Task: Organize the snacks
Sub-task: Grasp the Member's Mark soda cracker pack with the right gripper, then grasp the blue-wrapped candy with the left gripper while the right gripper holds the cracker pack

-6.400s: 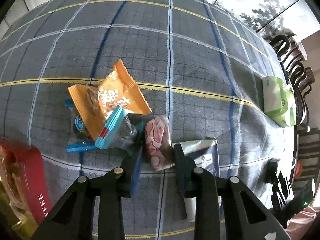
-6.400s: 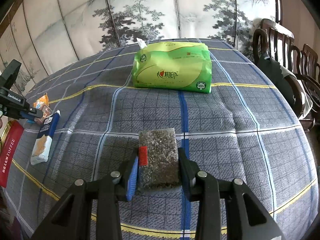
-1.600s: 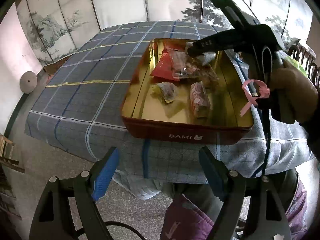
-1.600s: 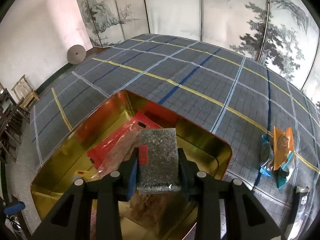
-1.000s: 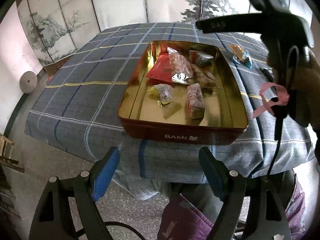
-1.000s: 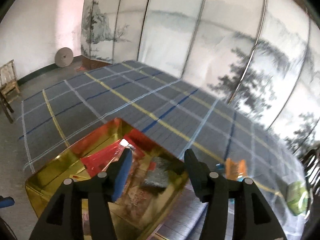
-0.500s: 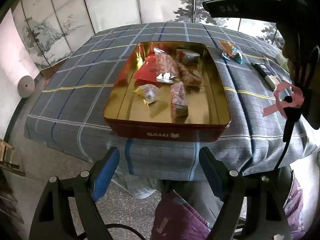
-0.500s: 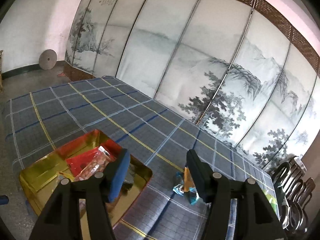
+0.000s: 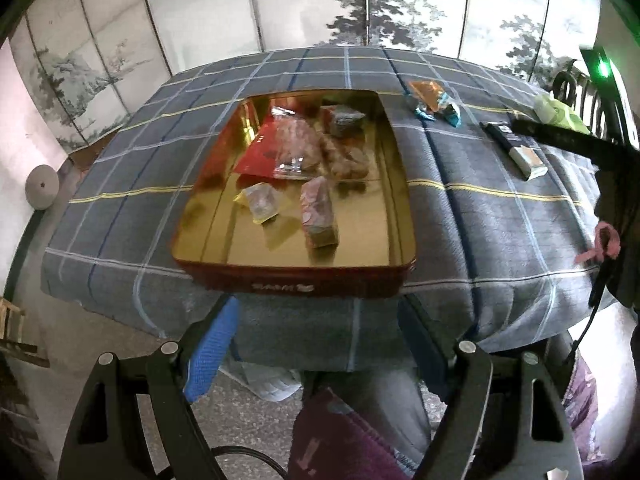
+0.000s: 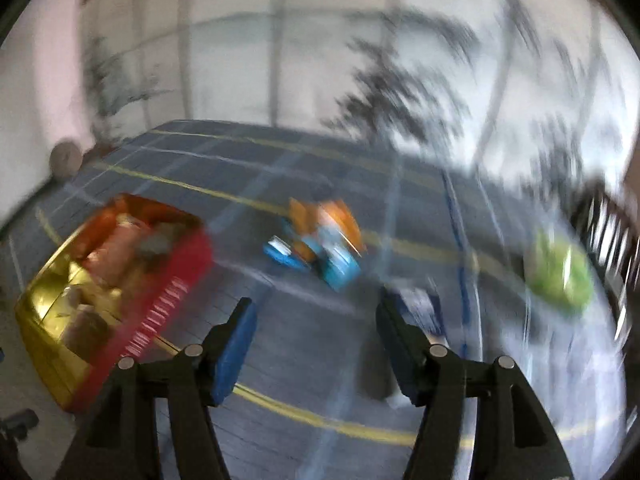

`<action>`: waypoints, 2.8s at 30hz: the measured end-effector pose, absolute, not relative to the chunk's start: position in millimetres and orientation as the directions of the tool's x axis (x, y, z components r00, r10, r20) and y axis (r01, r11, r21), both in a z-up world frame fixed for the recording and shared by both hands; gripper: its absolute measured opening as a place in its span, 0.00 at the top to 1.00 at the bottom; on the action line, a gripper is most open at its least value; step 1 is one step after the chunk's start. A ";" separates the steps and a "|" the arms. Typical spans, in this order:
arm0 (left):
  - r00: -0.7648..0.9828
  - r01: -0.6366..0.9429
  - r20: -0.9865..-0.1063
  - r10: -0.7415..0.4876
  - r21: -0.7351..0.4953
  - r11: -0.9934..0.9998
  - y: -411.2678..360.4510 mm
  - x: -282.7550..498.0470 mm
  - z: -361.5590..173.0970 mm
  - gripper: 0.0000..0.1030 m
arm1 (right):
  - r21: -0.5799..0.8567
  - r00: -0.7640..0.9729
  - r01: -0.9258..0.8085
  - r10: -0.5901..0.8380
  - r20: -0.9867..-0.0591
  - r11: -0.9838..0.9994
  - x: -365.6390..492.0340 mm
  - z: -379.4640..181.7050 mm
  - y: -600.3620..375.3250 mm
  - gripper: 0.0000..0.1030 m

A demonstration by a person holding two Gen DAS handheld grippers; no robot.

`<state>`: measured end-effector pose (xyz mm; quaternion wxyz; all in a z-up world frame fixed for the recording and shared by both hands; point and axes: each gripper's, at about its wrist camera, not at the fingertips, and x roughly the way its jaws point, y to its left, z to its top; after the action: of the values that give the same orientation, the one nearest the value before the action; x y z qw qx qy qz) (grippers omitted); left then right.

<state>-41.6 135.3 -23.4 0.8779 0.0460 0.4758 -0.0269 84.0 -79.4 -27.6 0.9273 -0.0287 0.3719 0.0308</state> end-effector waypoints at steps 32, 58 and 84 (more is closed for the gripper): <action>0.455 0.243 -0.862 -0.223 -0.121 0.962 54.0 51.3 9.5 0.24 | -0.031 0.609 0.038 -0.048 -0.792 0.999 102.5 -81.7 -248.9 0.51; 0.279 -0.058 -0.926 -0.255 -0.282 0.958 -45.7 258.4 -61.9 0.56 | 0.126 0.659 0.145 -0.001 -0.752 0.981 77.1 -95.8 -345.9 0.51; 0.411 0.087 -0.873 -0.264 -0.251 0.964 -15.3 91.8 -9.7 0.78 | 0.121 0.656 0.154 -0.010 -0.754 0.981 78.8 -95.6 -344.4 0.51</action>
<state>91.8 -15.3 -9.7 0.8358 -0.0830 0.5324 -0.1052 78.8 -344.4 -95.6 0.9058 0.0874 0.4121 -0.0453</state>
